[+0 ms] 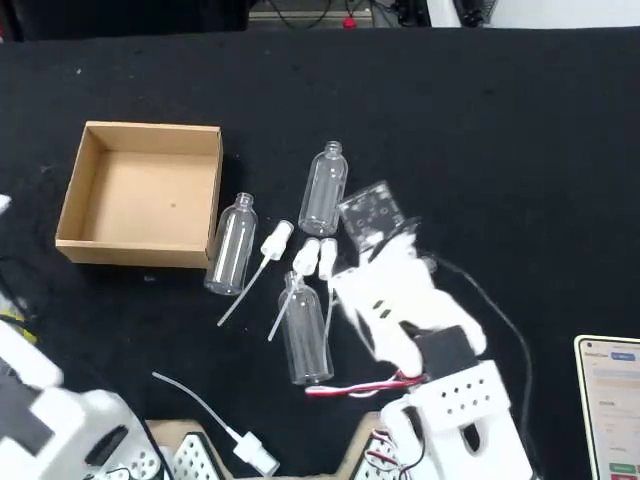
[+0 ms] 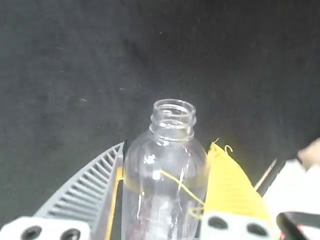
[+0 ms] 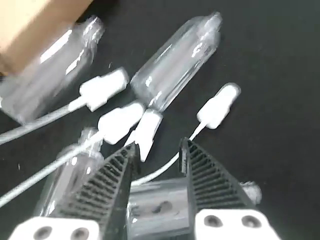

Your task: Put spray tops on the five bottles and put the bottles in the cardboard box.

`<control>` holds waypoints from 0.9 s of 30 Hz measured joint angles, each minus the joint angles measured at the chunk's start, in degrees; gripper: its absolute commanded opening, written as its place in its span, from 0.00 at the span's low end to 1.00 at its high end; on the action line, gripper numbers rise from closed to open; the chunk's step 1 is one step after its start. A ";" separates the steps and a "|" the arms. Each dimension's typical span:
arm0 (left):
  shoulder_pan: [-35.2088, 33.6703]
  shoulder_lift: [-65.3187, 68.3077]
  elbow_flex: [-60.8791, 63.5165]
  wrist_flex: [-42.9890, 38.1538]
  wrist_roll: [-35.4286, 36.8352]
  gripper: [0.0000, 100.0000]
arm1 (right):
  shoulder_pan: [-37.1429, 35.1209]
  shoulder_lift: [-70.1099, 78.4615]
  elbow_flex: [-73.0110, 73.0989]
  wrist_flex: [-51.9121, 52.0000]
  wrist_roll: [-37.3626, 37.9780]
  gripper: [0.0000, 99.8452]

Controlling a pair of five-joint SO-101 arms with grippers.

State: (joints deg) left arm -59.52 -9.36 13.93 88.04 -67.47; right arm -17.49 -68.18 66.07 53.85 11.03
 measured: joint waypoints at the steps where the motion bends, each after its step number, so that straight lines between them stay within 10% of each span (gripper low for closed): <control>1: 0.97 -2.81 1.58 -0.70 1.93 0.16 | 0.18 0.00 -1.32 0.35 0.00 0.14; 13: 14.07 -39.65 32.79 -15.30 33.23 0.16 | 0.26 32.79 -20.04 2.99 -10.20 0.14; 27: 12.84 -49.58 40.44 -19.52 32.88 0.16 | -23.38 34.02 -26.81 26.64 1.05 0.14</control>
State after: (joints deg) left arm -46.68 -58.95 54.37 68.53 -34.59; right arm -40.88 -34.15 39.25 80.48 12.09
